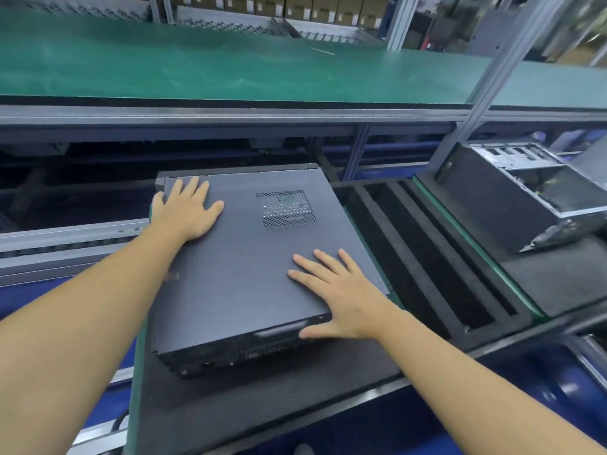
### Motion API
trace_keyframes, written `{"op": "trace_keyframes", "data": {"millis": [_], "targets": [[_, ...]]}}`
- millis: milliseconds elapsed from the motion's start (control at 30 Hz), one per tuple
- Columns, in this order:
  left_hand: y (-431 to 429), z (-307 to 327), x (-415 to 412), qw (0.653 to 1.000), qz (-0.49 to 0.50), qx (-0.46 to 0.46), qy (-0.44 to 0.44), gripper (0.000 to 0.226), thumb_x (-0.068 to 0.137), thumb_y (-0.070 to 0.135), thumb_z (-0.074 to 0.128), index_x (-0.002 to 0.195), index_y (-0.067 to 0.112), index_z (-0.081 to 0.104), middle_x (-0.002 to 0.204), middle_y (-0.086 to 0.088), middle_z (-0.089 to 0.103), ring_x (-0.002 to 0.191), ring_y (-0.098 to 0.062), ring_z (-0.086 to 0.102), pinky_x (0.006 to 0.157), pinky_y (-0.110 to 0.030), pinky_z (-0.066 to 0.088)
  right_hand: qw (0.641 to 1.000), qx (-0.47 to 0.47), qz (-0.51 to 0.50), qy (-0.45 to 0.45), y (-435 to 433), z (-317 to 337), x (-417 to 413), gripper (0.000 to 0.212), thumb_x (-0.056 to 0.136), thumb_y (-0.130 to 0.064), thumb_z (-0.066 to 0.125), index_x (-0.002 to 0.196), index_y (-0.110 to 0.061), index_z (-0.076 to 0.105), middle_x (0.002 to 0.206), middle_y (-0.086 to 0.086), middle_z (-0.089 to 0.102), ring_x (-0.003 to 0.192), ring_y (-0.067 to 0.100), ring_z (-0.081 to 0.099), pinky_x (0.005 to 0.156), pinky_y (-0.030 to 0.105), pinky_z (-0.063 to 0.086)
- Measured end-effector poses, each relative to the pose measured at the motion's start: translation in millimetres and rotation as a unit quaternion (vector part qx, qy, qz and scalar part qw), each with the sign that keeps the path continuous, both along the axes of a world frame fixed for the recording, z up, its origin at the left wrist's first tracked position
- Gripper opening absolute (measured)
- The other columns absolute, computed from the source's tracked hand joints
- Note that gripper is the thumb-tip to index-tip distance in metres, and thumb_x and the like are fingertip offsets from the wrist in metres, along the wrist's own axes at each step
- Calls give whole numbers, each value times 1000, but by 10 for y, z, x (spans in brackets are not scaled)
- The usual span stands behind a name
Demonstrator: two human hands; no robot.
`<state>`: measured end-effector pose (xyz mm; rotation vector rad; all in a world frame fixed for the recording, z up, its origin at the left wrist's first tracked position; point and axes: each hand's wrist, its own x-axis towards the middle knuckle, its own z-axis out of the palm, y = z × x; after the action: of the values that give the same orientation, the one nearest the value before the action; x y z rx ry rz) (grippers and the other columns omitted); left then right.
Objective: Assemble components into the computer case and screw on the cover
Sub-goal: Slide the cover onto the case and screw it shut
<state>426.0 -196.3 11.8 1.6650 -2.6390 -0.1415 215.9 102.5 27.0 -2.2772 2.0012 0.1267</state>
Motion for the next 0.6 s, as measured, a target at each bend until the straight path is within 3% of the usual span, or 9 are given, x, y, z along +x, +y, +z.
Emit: {"op": "trace_keyframes", "data": {"millis": [167, 300, 433, 600], "targets": [[290, -19, 181, 999, 41, 10, 28, 75, 92, 69, 18, 155, 27, 20, 166, 1, 4, 151, -23, 2, 118, -52, 18, 995, 14, -90, -35, 256, 17, -464, 103, 79, -89, 39, 162, -40, 2, 170, -15, -13, 156, 13, -15, 127, 50, -6], [623, -30, 296, 998, 57, 21, 26, 76, 95, 67, 16, 158, 25, 11, 166, -5, -2, 152, -21, -5, 120, -47, 14, 998, 6, -62, 32, 269, -46, -472, 101, 79, -90, 16, 156, -36, -17, 168, -3, -20, 156, 22, -19, 126, 41, -14], [858, -49, 314, 998, 56, -14, 18, 76, 96, 64, 15, 158, 20, 13, 166, -7, 3, 152, -21, 0, 122, -44, 12, 995, -10, -47, 90, 287, -92, -467, 103, 79, -88, 4, 162, -27, -10, 171, 5, -11, 158, 29, -7, 125, 41, -8], [943, -27, 319, 998, 61, -16, 5, 77, 96, 64, 15, 158, 19, 12, 166, -6, 3, 152, -20, 0, 123, -44, 9, 996, -22, -34, 75, 313, -114, -500, 100, 84, -87, 1, 164, -28, -4, 171, 3, -7, 158, 26, -5, 126, 41, -4]]}}
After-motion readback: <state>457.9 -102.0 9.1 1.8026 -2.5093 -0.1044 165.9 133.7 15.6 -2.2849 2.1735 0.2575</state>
